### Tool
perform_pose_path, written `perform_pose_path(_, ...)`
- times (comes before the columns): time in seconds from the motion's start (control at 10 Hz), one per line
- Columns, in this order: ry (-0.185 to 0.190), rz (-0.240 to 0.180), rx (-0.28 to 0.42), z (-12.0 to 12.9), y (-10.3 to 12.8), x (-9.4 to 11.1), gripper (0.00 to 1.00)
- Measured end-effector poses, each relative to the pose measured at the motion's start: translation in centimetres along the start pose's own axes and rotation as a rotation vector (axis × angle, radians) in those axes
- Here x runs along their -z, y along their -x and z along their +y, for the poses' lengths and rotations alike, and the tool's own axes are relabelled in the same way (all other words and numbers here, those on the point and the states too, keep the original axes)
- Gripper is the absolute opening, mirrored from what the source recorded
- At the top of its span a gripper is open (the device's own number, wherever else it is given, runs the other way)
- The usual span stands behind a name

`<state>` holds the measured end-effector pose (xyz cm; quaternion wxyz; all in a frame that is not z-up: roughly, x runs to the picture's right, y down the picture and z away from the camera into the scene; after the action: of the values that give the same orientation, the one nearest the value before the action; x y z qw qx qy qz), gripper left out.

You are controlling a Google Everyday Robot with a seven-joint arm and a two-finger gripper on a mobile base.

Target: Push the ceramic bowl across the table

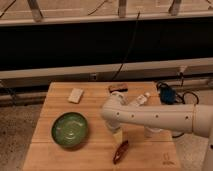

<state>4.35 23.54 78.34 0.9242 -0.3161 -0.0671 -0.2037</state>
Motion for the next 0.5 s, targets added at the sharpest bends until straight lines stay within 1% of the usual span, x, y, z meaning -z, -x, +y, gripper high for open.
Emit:
perform_pose_path(0.2, 0.002, -0.002, 0.008, 0.04, 0.26, -0.16, 0.78)
perform_pose_path(0.4, 0.006, -0.005, 0.016, 0.21, 0.55, -0.31, 0.60)
perform_pose_path(0.5, 0.008, -0.005, 0.018, 0.30, 0.60, -0.40, 0.57)
